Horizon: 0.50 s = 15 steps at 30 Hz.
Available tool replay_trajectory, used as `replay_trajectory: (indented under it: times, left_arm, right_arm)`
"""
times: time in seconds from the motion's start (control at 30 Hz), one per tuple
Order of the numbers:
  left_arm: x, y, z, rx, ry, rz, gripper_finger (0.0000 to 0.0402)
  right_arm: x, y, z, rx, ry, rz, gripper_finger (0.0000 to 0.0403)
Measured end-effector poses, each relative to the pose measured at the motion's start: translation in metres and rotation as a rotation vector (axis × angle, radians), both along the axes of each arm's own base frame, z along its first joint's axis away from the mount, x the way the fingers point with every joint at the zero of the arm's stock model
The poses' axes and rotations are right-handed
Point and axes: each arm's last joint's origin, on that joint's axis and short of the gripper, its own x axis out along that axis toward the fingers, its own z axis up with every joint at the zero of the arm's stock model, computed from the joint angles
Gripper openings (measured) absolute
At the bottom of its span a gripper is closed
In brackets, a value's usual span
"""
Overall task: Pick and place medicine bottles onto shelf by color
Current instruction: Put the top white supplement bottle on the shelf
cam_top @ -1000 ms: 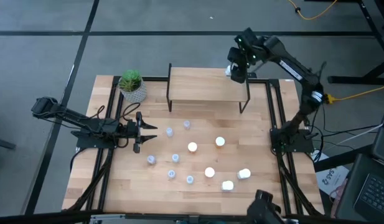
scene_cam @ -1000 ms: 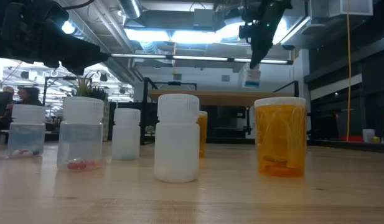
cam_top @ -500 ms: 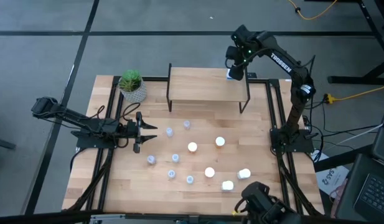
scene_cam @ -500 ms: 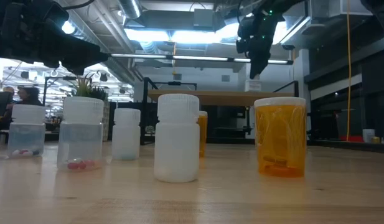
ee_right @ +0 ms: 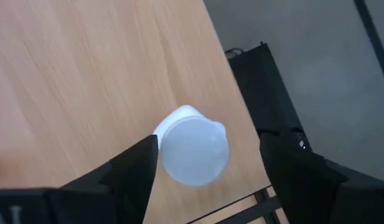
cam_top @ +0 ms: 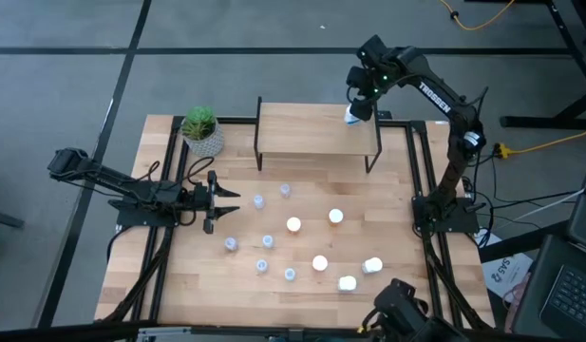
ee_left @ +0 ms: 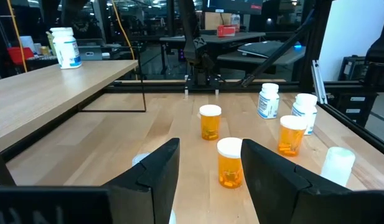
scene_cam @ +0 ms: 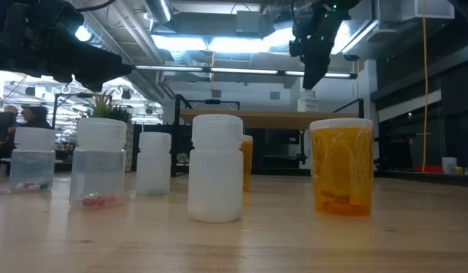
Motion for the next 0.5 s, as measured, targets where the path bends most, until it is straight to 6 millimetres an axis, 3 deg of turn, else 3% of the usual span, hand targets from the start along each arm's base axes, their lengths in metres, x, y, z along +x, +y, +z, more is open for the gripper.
replay_trajectory:
  times: [0.2,0.37,0.5]
  left_arm:
    - [0.0,0.0,0.0,0.0,0.0,-0.001,0.0165]
    - [0.0,0.0,0.0,0.0,0.001,0.0,0.0165]
    - [0.0,0.0,0.0,0.0,0.001,0.0,0.0165]
  right_arm:
    - [-0.012,0.016,0.023,-0.045,-0.051,0.006,0.0281]
    - [-0.024,0.045,0.04,0.091,-0.143,0.087,0.0281]
    - [-0.017,0.062,0.028,0.148,-0.11,0.128,0.0262]
